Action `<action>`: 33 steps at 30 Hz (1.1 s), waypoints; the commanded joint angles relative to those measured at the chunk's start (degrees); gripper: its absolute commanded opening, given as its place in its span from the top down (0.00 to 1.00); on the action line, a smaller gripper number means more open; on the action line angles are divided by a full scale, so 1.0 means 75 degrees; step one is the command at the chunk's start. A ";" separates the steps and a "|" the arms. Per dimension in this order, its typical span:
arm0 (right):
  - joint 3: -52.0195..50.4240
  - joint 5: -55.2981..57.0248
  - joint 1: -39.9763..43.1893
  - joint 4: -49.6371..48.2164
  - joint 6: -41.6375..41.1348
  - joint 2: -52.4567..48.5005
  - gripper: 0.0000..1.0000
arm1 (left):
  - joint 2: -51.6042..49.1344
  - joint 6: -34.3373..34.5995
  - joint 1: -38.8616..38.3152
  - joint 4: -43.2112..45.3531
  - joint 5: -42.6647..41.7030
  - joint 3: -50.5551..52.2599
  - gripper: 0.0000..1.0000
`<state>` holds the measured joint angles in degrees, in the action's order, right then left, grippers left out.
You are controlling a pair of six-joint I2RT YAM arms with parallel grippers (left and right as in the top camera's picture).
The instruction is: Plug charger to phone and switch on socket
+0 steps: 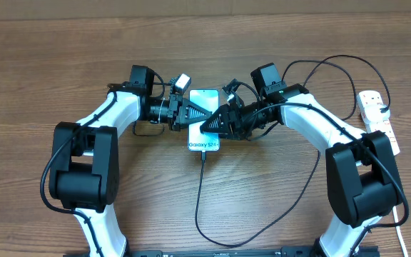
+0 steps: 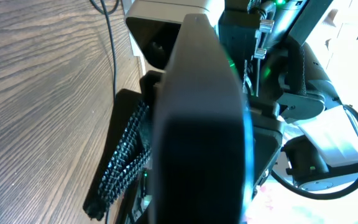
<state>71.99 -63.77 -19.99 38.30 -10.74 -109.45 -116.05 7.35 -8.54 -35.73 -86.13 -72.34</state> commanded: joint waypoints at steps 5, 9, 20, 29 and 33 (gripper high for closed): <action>0.0052 0.0181 -0.0044 0.0050 0.0000 0.0125 0.33 | 0.0131 0.0055 -0.0017 0.0003 -0.0262 -0.0061 0.96; 0.0052 0.0181 -0.0044 0.0085 0.0003 0.0125 0.48 | 0.0131 0.0058 -0.0017 0.0000 -0.0265 -0.0061 0.96; 0.0052 0.0152 -0.0041 0.0099 0.0000 0.0125 0.96 | 0.0131 0.0055 -0.0017 0.0003 -0.0265 -0.0061 0.96; 0.0052 0.0152 -0.0041 0.0090 0.0003 0.0125 0.96 | 0.0131 0.0055 -0.0017 -0.0003 0.0192 -0.0061 0.43; 0.0052 0.0157 -0.0041 0.0038 0.0003 0.0125 0.96 | 0.0131 0.0055 -0.0017 0.0000 0.0391 -0.0061 0.24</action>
<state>72.27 -63.13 -20.34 39.00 -10.92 -109.34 -116.05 7.57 -8.54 -35.66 -83.90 -72.36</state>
